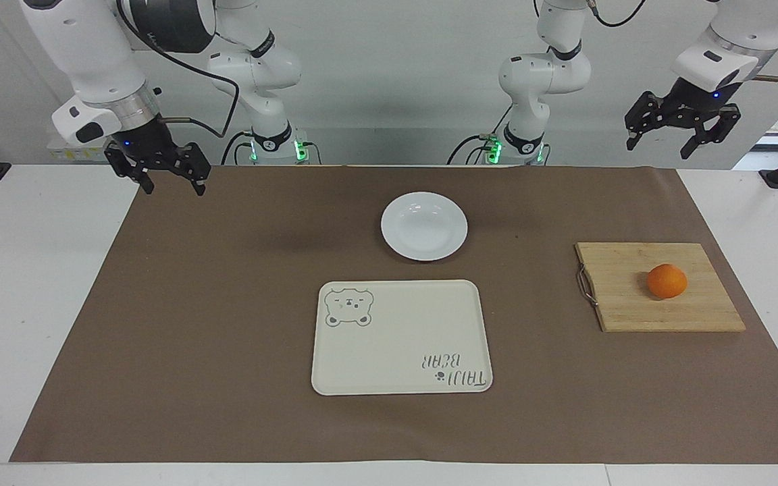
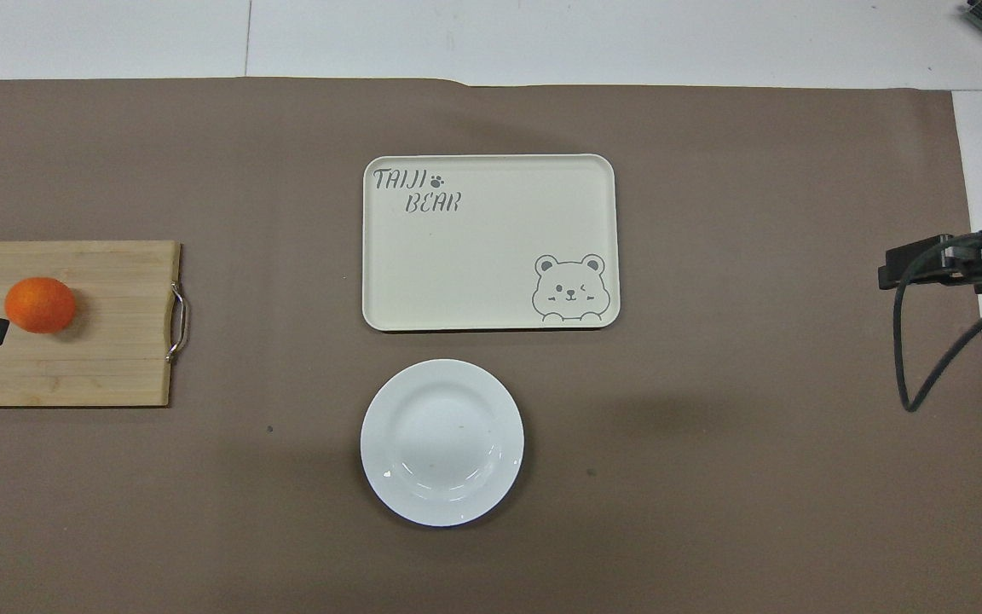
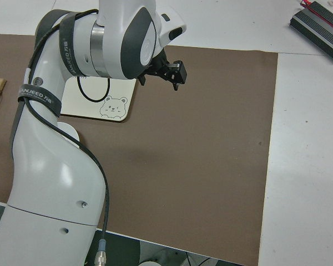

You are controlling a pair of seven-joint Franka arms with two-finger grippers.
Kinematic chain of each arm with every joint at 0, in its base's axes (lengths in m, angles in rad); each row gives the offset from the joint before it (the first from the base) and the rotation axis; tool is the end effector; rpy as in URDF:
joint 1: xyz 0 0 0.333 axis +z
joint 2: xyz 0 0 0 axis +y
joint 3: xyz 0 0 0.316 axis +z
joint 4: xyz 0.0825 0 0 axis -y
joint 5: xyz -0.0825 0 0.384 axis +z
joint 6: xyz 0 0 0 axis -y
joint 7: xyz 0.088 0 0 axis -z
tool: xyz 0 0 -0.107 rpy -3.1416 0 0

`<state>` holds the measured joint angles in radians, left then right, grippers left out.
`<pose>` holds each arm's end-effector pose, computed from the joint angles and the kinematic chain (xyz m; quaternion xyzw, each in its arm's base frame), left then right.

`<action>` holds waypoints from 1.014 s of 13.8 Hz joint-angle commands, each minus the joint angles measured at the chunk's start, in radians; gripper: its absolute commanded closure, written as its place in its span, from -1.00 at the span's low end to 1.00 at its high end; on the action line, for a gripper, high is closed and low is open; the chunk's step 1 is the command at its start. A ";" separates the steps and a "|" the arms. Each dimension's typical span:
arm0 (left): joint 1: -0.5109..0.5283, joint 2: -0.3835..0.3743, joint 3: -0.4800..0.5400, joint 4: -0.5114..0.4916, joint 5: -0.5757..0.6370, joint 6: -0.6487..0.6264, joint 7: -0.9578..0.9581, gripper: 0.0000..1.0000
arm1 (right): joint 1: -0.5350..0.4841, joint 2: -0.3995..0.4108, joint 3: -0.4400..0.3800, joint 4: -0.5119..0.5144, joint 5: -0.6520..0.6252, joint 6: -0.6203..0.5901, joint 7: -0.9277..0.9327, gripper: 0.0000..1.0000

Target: Place orange and plate with both arms

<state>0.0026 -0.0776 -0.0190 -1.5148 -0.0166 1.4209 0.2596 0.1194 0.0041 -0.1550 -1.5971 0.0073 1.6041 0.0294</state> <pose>0.5135 -0.0109 0.6789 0.9903 -0.1387 -0.0072 0.0084 0.5581 -0.0189 0.6127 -0.9995 0.0326 -0.0015 0.0033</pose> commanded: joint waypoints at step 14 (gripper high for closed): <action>0.004 -0.016 0.014 -0.007 0.003 -0.008 -0.005 -1.00 | -0.009 -0.024 0.011 -0.024 -0.009 0.007 0.014 -1.00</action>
<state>0.0051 -0.0777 -0.0063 -1.5148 -0.0166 1.4208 0.2595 0.1194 0.0041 -0.1549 -1.5971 0.0073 1.6041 0.0294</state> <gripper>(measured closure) 0.000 0.000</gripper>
